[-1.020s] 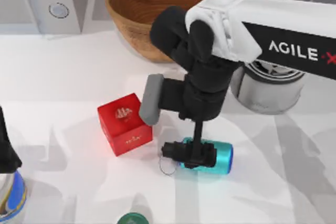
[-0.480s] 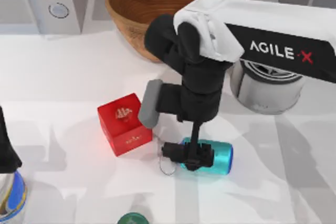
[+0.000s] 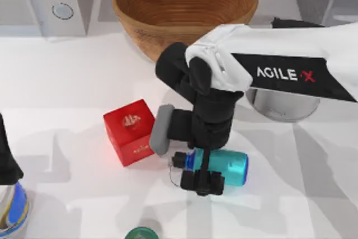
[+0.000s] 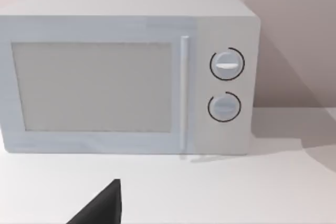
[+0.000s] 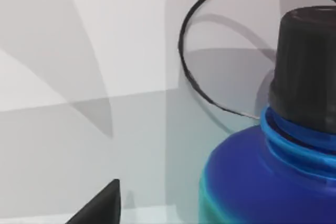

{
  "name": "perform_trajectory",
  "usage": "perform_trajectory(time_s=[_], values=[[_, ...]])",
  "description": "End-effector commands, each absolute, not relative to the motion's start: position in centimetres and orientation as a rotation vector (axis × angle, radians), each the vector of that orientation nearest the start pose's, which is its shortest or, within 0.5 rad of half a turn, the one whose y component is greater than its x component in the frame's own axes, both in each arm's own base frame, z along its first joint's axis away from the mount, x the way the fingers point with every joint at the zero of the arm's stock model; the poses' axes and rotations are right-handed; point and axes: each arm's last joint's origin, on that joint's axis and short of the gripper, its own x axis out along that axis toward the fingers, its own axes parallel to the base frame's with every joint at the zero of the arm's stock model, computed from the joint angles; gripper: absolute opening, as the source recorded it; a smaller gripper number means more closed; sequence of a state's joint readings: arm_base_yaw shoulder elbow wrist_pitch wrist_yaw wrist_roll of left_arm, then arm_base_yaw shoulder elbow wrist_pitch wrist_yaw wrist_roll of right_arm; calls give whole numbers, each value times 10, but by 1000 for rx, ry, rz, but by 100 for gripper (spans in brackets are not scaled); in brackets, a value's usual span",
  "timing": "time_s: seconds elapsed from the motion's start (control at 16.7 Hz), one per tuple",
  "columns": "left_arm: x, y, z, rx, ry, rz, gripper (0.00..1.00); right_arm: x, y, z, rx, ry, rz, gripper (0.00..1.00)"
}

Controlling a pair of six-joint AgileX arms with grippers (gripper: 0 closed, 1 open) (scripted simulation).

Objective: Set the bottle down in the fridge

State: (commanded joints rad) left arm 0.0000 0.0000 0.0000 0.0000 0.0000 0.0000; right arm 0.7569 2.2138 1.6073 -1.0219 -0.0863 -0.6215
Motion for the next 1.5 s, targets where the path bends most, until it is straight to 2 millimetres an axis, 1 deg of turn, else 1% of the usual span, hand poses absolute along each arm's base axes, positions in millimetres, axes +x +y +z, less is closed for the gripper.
perform_trajectory(time_s=[0.12,0.3,1.08,1.14,1.5], values=[[106,-1,160,0,0,0,100,294,289,112,-1009,1364,1153,100],[106,-1,160,0,0,0,100,294,288,112,-1009,1364,1153,100],[106,-1,160,0,0,0,100,294,288,112,-1009,1364,1153,3],[106,-1,160,0,0,0,100,294,288,112,-1009,1364,1153,1],[106,-1,160,0,0,0,100,294,288,112,-1009,1364,1153,1]])
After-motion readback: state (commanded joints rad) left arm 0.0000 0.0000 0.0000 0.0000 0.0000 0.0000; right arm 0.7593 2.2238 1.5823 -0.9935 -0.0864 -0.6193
